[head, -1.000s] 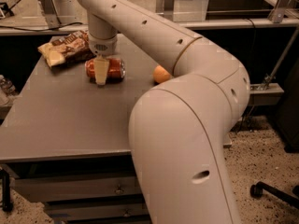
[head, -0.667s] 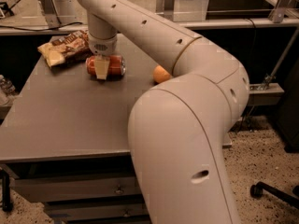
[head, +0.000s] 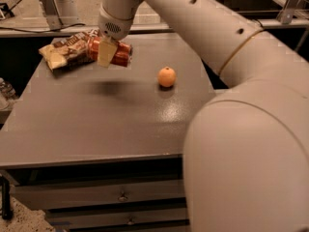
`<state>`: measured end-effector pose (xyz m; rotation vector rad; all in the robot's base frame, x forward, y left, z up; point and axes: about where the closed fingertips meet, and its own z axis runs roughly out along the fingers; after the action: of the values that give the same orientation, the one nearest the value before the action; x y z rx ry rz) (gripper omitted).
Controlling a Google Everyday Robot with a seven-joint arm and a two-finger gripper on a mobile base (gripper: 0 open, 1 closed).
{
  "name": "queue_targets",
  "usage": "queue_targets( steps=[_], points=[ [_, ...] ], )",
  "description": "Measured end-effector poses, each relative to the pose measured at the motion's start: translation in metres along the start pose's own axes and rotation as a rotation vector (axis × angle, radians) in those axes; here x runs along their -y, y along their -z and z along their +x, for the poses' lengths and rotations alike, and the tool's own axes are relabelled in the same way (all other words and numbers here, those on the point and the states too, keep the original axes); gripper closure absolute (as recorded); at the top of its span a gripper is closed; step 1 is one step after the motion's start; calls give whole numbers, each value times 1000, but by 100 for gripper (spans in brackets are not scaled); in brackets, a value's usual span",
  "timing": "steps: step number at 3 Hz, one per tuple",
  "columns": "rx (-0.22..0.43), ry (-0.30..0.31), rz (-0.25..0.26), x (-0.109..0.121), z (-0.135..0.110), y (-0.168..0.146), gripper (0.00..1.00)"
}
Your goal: Place coke can upright
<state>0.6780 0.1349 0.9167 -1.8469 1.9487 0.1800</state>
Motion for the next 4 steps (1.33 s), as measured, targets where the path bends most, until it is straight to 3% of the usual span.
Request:
queue_targets(
  steps=[1,2,3,4],
  points=[
    [194,-37,2,-42,-8,39,100],
    [375,-46,-24,-99,-23,62,100],
    [532,-39,-48,-146,-26,52,100],
    [608,-60,8,-146,-17,63,100]
  ],
)
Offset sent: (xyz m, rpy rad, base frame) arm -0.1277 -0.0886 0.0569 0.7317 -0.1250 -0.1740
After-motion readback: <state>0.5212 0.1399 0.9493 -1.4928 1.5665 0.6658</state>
